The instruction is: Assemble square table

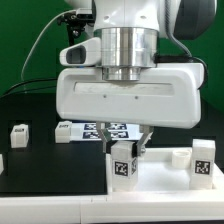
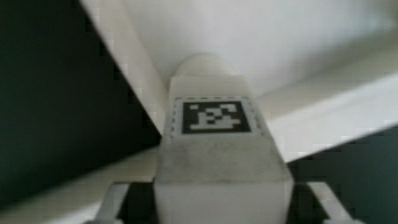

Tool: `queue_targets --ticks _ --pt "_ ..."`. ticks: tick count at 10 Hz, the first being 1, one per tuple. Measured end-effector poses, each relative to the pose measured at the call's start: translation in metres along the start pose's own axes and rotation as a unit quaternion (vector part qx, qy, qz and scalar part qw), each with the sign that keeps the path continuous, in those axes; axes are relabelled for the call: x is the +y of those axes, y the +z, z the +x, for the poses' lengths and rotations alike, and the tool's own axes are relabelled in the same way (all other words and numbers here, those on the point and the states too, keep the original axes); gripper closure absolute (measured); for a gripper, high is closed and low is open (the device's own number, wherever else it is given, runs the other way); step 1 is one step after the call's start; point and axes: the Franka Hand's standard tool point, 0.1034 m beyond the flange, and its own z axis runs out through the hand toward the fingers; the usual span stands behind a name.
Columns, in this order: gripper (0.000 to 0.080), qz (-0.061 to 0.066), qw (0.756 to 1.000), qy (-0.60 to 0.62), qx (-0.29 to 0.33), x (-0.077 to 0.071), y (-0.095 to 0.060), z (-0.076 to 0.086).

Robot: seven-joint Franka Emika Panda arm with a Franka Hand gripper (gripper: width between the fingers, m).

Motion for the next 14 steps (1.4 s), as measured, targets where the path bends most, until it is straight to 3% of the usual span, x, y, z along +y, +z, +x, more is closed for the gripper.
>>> queue_targets --ticks 5,7,10,12,14 --pt "0.0514 -0.005 0.983 0.186 -0.004 0.0037 -0.0009 -0.0001" --pt "0.0514 -0.019 0.939 0.343 -0.016 0.0035 -0.0043 -0.0029" --pt "0.0512 -0.004 0.817 0.576 -0.022 0.0017 -0.0031 -0.0059" --pt "0.0511 -0.001 0.78 0.625 -0.027 0.0027 -0.0032 -0.005" --pt "0.051 -0.005 0.762 0.647 -0.028 0.0045 -0.0024 -0.0052"
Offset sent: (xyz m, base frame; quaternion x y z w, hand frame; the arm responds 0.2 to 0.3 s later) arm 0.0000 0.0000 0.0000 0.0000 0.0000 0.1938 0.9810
